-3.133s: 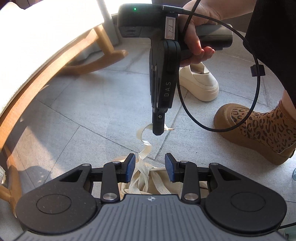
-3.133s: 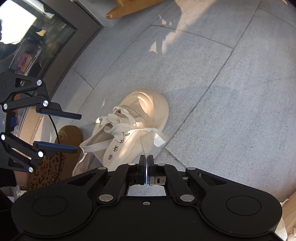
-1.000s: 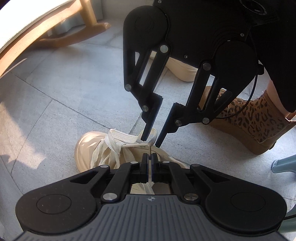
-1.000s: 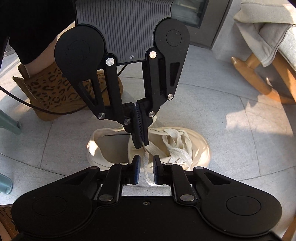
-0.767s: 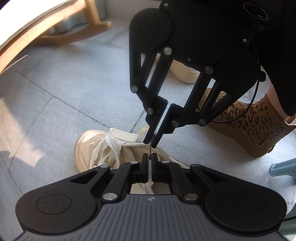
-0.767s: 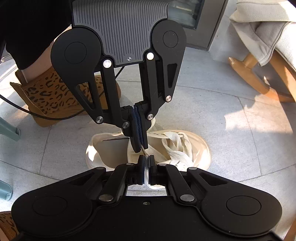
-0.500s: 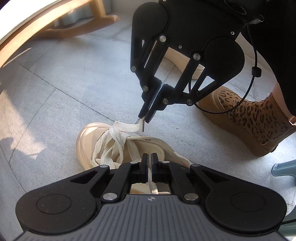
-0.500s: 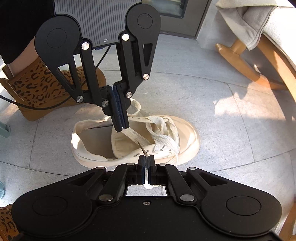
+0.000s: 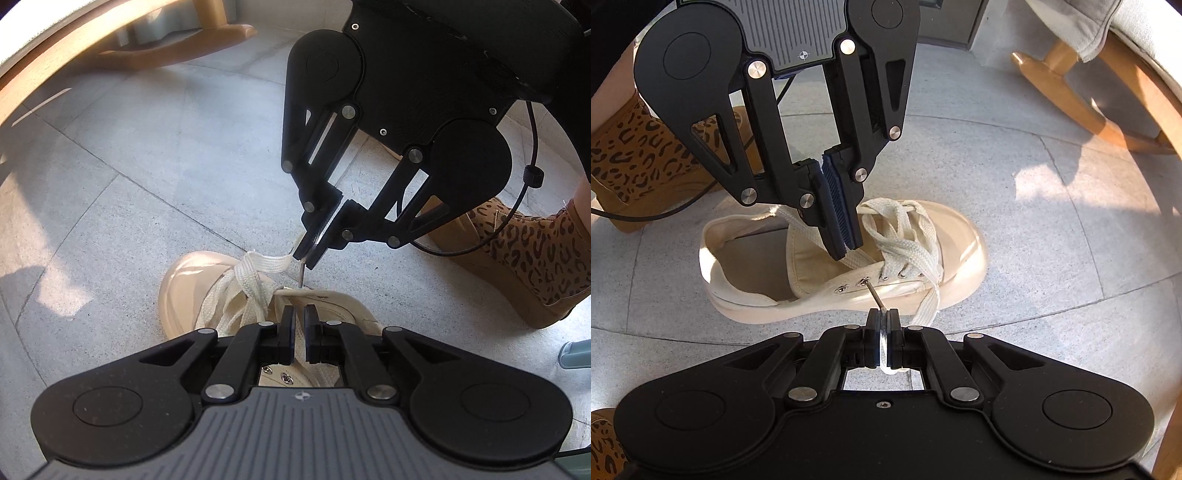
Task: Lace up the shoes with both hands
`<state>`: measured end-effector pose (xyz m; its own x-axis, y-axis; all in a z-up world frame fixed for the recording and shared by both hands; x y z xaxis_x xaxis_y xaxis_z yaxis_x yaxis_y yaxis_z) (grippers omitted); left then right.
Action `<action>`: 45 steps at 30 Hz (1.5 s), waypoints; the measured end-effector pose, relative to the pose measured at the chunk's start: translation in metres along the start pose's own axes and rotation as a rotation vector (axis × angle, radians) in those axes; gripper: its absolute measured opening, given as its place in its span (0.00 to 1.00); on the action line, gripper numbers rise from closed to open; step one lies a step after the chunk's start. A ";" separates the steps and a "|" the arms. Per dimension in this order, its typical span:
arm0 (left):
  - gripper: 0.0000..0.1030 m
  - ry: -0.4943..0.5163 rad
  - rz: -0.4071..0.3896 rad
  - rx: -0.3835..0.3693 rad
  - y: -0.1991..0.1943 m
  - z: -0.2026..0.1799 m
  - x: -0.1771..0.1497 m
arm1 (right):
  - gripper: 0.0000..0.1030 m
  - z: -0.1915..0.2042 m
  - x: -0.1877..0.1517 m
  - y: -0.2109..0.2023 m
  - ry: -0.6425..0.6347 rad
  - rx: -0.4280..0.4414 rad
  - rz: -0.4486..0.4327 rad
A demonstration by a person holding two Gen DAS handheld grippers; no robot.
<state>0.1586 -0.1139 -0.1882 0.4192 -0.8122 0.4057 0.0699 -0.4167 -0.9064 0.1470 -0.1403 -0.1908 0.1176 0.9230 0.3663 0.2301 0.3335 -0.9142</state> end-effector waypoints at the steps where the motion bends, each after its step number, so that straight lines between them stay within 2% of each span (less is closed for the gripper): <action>1: 0.10 -0.003 0.000 0.002 0.001 0.001 0.000 | 0.01 0.001 0.000 0.000 -0.001 0.001 -0.001; 16: 0.10 0.003 -0.001 -0.005 0.007 0.001 -0.001 | 0.01 0.005 0.005 0.003 0.002 0.006 -0.008; 28: 0.10 0.075 0.002 -0.001 0.013 -0.003 0.000 | 0.01 0.011 0.011 0.002 -0.015 0.024 -0.027; 32: 0.02 0.124 -0.002 0.005 0.014 -0.005 0.000 | 0.01 0.011 0.011 0.002 -0.016 0.027 -0.029; 37: 0.01 0.157 -0.001 0.018 0.012 -0.008 -0.002 | 0.01 0.011 0.012 0.002 -0.014 0.023 -0.029; 42: 0.01 0.143 -0.001 0.017 0.006 -0.006 -0.003 | 0.03 0.008 0.009 -0.003 -0.012 0.003 -0.005; 45: 0.01 0.143 -0.004 0.024 0.000 -0.006 -0.003 | 0.05 0.006 0.007 -0.021 0.050 0.024 -0.026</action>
<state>0.1517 -0.1138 -0.1886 0.2853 -0.8611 0.4208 0.0942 -0.4117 -0.9064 0.1375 -0.1394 -0.1704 0.1598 0.9034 0.3980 0.2106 0.3627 -0.9078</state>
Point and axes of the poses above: each gripper's, at about its wrist camera, not at the fingertips, and y roughly the way its jaws point, z to its left, x to its top, the point moved 10 cm from there along y, roughly the way its jaws point, and after that the axes turned 9 degrees about -y, right-handed, at the moved point
